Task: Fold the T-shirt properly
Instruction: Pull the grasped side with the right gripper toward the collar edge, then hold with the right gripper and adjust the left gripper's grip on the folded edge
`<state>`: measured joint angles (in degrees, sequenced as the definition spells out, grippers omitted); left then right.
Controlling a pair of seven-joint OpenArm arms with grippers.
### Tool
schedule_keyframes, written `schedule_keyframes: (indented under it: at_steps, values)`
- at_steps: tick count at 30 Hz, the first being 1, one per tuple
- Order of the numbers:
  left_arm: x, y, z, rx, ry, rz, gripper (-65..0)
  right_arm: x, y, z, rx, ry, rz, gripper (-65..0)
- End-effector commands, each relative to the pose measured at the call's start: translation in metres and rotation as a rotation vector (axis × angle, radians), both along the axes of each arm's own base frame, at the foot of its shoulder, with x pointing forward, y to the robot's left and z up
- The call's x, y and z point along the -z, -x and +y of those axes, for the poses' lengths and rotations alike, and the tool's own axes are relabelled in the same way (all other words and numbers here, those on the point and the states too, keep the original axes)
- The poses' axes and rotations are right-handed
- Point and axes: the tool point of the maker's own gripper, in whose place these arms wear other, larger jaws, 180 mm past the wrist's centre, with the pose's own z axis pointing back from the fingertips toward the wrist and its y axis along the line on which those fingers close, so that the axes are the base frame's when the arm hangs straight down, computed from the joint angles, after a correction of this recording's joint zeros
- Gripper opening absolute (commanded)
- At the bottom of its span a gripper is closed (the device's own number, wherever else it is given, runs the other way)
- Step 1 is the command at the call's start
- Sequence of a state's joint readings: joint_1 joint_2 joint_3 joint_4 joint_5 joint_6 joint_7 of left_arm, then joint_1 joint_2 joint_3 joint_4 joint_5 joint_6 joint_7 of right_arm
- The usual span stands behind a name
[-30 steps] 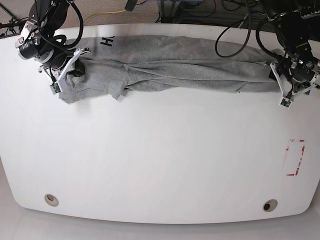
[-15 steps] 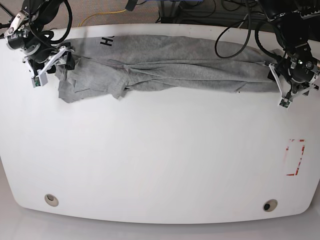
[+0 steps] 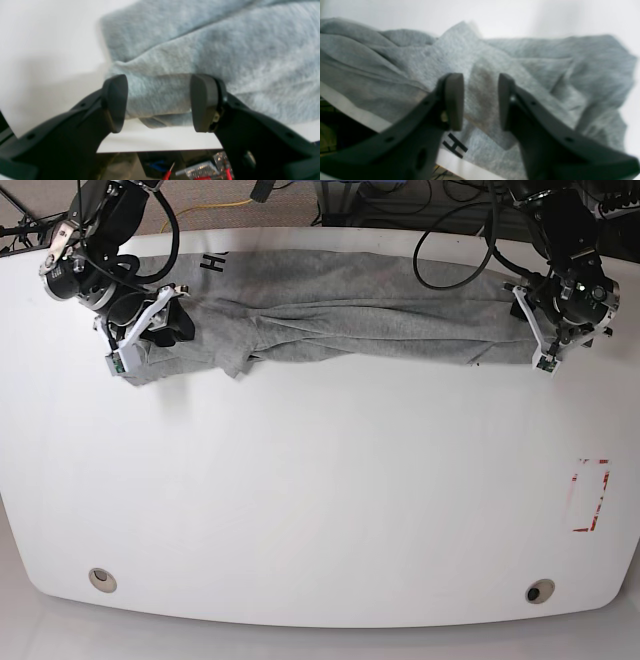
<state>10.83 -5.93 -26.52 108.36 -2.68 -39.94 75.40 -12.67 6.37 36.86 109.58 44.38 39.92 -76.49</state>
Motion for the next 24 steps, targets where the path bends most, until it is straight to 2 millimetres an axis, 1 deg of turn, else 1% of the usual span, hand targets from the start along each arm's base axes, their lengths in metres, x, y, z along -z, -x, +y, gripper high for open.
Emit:
schedule_keyframes:
  at_steps: [1, 2, 3, 7, 10, 12, 13, 16, 20, 24]
  values:
    - [-0.004, 0.002, 0.005, 0.001, -0.023, -0.005, -27.8, 0.006, -0.007, -0.001, 0.018, 0.016, -0.004, -49.6]
    - [-0.002, 0.005, 0.006, 0.001, -0.022, 0.003, -27.8, 0.012, -0.009, 0.0, 0.025, 0.023, 0.004, -51.7]
    - [-0.001, 0.006, 0.006, 0.002, -0.021, 0.004, -27.8, 0.017, -0.009, 0.001, 0.028, 0.026, 0.013, -52.3]
    - [0.005, 0.005, 0.002, 0.013, 0.007, -0.024, -27.8, 0.045, -0.013, -0.008, 0.069, 0.047, 0.062, -53.1]
    - [0.021, 0.011, 0.004, -0.003, 0.036, 0.017, -27.8, 0.066, -0.008, -0.015, 0.098, 0.05, 0.105, -53.3]
    - [0.032, 0.019, 0.011, -0.042, 0.054, 0.049, -27.8, 0.076, -0.007, -0.018, 0.115, 0.043, 0.117, -53.3]
    - [0.037, 0.023, 0.015, -0.061, 0.062, 0.065, -27.8, 0.08, -0.008, -0.019, 0.121, 0.04, 0.12, -53.3]
    - [0.043, 0.017, 0.023, -0.115, 0.093, 0.064, -27.8, 0.088, -0.008, -0.029, 0.146, 0.03, 0.122, -53.3]
    - [0.055, 0.016, 0.032, -0.186, 0.137, 0.081, -27.8, 0.096, -0.015, -0.028, 0.173, -0.008, 0.11, -53.4]
    - [0.055, 0.002, 0.037, -0.22, 0.166, 0.06, -27.8, 0.102, -0.024, -0.025, 0.206, -0.059, 0.082, -53.4]
